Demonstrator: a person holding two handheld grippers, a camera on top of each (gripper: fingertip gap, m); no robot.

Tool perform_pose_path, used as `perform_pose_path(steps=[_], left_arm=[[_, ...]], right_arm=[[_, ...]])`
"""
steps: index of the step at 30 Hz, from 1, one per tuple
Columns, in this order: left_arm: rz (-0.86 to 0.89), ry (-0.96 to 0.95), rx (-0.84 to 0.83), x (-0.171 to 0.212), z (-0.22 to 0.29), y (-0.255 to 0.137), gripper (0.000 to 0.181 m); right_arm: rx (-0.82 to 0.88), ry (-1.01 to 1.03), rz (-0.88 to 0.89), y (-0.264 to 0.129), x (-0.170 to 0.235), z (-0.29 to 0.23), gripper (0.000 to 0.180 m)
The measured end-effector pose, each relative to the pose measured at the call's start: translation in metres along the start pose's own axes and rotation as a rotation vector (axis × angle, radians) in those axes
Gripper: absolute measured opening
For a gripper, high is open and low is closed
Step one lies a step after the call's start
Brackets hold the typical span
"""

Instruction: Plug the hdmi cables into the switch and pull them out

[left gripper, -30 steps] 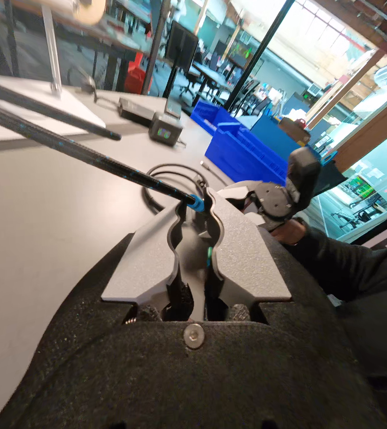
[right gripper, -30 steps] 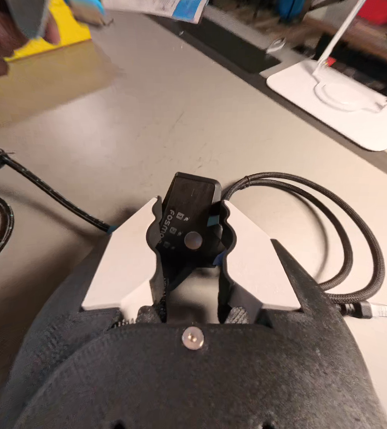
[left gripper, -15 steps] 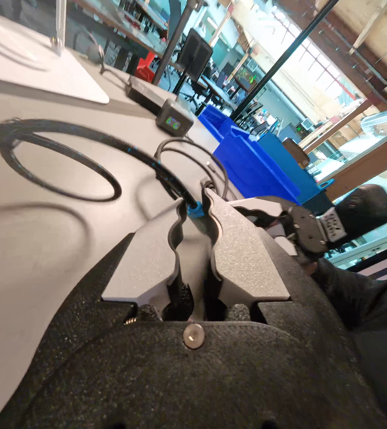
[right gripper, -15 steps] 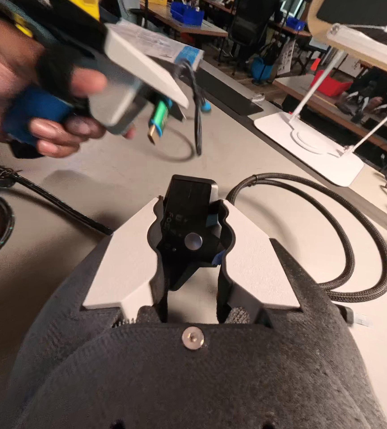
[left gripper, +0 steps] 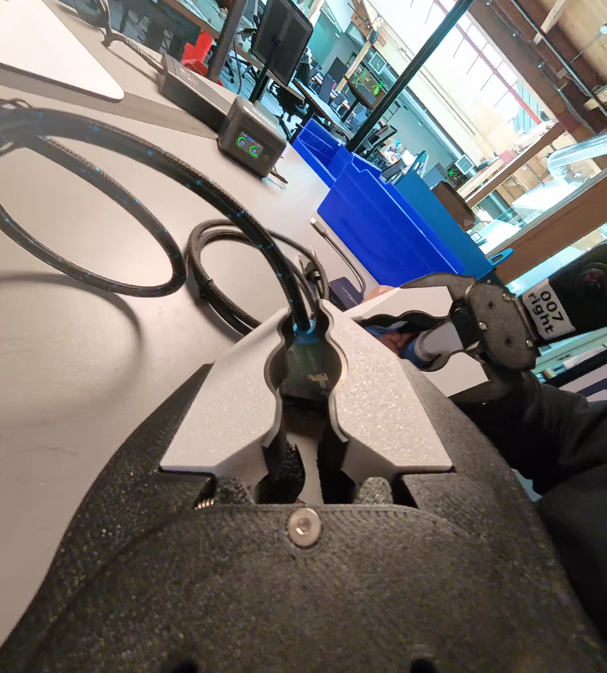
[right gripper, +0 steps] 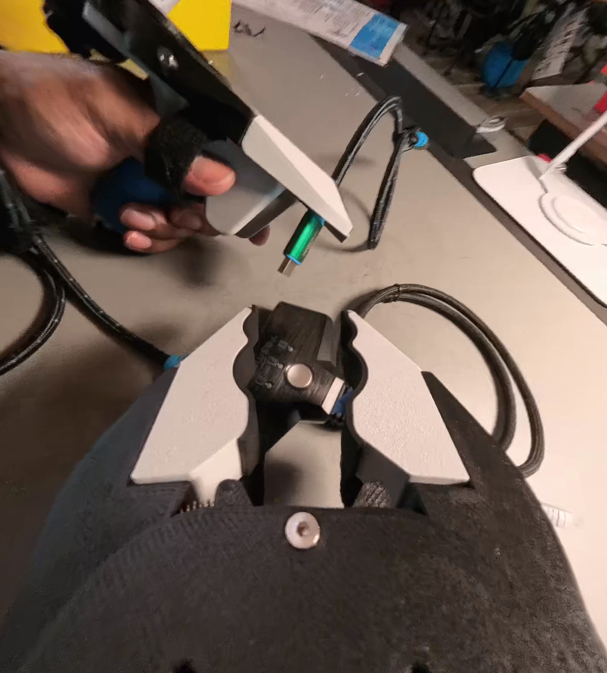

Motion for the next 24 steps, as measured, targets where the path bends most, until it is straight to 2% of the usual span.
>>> perform_pose_path(steps=[1,5,13,15,19,24], left_arm=[[-0.009,-0.011,0.008,0.0,-0.001,0.0,0.012],[-0.021,-0.005,0.015,0.001,0.0,0.001,0.011],[0.003,-0.028,0.036,-0.001,-0.002,-0.002,0.012],[0.018,-0.036,0.04,-0.002,-0.003,-0.004,0.012],[0.04,-0.059,0.05,-0.004,-0.005,-0.007,0.012],[0.044,-0.061,0.042,-0.008,-0.006,-0.011,0.011]], right_arm=[[-0.026,-0.017,-0.026,-0.001,-0.001,0.002,0.047],[-0.232,-0.095,-0.179,-0.003,-0.004,0.011,0.05],[-0.683,-0.409,-0.321,0.008,-0.029,0.03,0.091],[-0.751,-0.451,-0.422,0.018,-0.026,0.032,0.102],[-0.839,-0.478,-0.607,0.034,-0.007,0.027,0.111],[-0.743,-0.525,-0.683,0.034,0.003,0.017,0.117]])
Point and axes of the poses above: each gripper's, where its closed fingertips meet, y out along the fingers, x out of its underside, z = x × y across the jaws, the point moved 8 cm from there along -y, back along the fingers, and after that the axes turned 10 degrees about -x, right-handed, at the moved point
